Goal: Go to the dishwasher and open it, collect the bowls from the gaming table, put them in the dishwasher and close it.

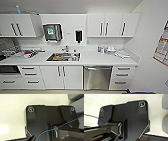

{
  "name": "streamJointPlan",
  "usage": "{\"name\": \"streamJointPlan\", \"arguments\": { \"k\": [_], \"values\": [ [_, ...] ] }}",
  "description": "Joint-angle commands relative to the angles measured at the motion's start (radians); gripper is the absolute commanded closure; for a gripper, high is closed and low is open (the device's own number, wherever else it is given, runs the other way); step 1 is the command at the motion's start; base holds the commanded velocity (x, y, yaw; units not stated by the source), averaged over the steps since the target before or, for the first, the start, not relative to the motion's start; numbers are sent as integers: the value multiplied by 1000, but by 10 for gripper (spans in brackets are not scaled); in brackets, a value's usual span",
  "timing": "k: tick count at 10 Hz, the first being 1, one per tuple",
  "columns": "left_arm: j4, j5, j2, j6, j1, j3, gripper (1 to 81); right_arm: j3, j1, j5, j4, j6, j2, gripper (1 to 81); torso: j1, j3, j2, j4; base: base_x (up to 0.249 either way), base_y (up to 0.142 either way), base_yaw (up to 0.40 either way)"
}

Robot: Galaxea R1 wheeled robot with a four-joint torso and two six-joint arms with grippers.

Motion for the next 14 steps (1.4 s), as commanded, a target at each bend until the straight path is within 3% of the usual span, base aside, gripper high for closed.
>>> {"name": "streamJointPlan", "arguments": {
  "k": [1, 6, 14],
  "values": [
    [-2, 57, -19, -1, -48, 4, 10, 8, 49, -64, -4, -3, -22, 10, 0, 0, 0, 0, 135, 64, 0],
    [0, 57, -18, -1, -46, 4, 10, 8, 49, -66, -4, -3, -22, 10, 0, 0, 0, 0, 135, 64, 0],
    [-2, 57, -18, -1, -45, 4, 10, 3, 49, -64, -4, -3, -18, 10, -1, 0, 0, 0, 133, 0, 0]
  ]
}}
